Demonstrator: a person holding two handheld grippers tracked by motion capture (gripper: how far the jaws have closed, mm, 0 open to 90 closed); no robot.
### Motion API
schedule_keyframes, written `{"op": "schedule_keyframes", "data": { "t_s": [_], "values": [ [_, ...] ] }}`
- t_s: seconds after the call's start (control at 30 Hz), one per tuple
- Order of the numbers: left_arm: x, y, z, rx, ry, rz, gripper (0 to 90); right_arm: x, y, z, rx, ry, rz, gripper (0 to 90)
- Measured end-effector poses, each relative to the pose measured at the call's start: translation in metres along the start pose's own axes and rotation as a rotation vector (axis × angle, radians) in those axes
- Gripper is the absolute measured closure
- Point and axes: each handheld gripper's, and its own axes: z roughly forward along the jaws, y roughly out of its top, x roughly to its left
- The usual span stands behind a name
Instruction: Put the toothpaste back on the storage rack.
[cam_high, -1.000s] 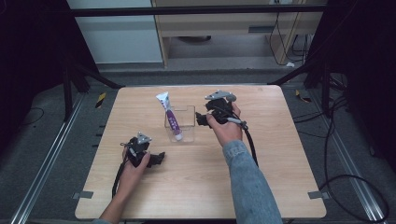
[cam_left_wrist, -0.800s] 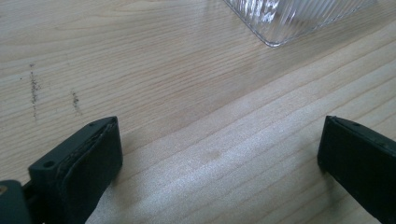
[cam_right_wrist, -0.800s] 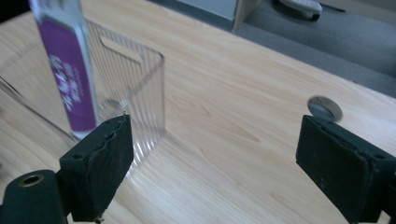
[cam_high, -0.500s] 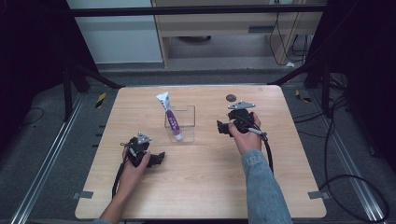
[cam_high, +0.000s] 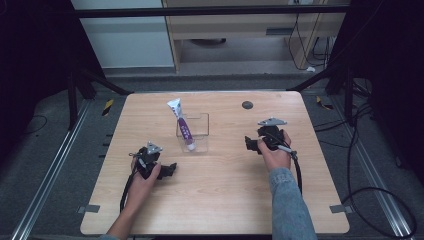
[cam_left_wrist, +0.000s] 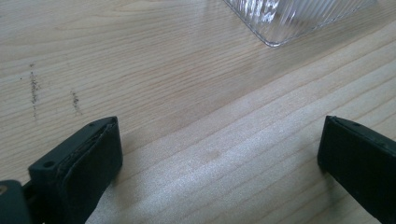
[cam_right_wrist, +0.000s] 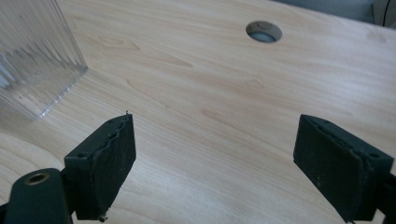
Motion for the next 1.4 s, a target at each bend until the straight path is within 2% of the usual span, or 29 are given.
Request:
{"op": "schedule_keyframes", "data": {
  "t_s": [0.43,0.67,0.8,0.93,1.03,1.1,1.3,1.4],
  "values": [
    [0.000,0.000,0.000,0.000,0.000,0.000,0.0,-0.015,-0.029,0.003,0.044,-0.016,0.040,11.6],
    [0.000,0.000,0.000,0.001,0.000,0.001,0.0,-0.018,-0.038,0.007,0.073,-0.014,0.037,10.4],
    [0.000,0.000,0.000,0.001,0.000,0.001,0.0,-0.020,-0.044,0.010,0.080,-0.020,0.052,10.4],
    [0.000,0.000,0.000,0.001,0.000,0.001,0.0,-0.026,-0.050,0.013,0.086,-0.037,0.069,10.4],
    [0.000,0.000,0.000,0.001,0.000,0.001,0.0,-0.032,-0.056,0.016,0.084,-0.052,0.115,10.1],
    [0.000,0.000,0.000,0.001,0.000,0.001,0.0,-0.035,-0.058,0.019,0.089,-0.068,0.123,9.9],
    [0.000,0.000,0.000,0.001,0.000,0.002,0.0,-0.036,-0.061,0.027,0.081,-0.102,0.124,8.9],
    [0.000,0.000,0.000,0.001,0.000,0.002,0.0,-0.037,-0.061,0.029,0.081,-0.103,0.120,7.4]
  ]
}}
